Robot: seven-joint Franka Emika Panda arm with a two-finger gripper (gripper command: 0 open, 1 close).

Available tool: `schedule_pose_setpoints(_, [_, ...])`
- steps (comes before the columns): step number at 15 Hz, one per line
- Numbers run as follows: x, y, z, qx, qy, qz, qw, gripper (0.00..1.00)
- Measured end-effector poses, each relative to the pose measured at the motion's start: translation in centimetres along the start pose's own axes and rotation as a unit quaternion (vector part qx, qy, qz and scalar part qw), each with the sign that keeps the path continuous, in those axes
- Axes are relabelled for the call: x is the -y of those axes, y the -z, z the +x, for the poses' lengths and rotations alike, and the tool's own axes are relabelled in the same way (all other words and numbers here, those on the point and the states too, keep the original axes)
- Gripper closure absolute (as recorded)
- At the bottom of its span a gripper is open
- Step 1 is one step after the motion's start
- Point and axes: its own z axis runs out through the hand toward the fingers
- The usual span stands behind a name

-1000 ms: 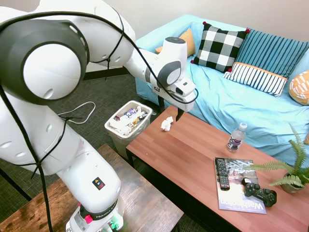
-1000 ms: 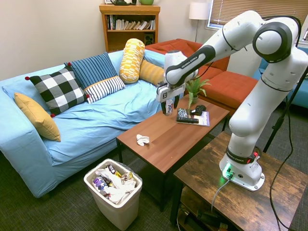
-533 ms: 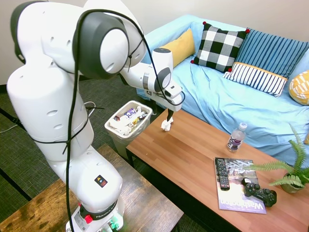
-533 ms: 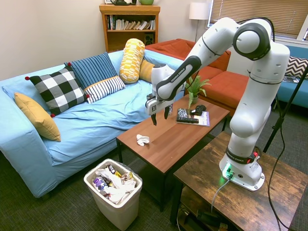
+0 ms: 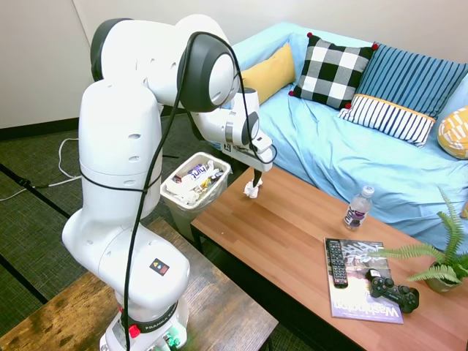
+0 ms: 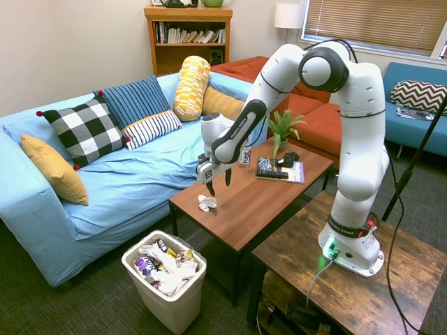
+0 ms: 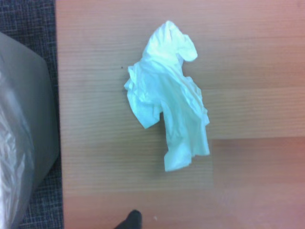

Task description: Throw the tissue in the trash bin

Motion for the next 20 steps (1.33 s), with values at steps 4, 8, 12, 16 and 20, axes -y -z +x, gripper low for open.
schedule_pose_setpoints(4, [2.9,-2.9,1.0,-0.007,0.006,-0.011,0.9999,0.0])
schedule_pose_setpoints(8, [4.7,-5.3,1.9,-0.007,0.004,-0.022,0.9997,0.0])
schedule_pose_setpoints(12, [6.0,-6.6,2.8,0.0,0.003,-0.032,0.9995,0.0])
schedule_pose_setpoints(16, [6.8,-7.8,3.2,0.007,0.01,-0.035,0.9993,1.0])
schedule_pose_setpoints(20, [7.3,-8.5,3.4,0.011,0.007,-0.034,0.9993,1.0])
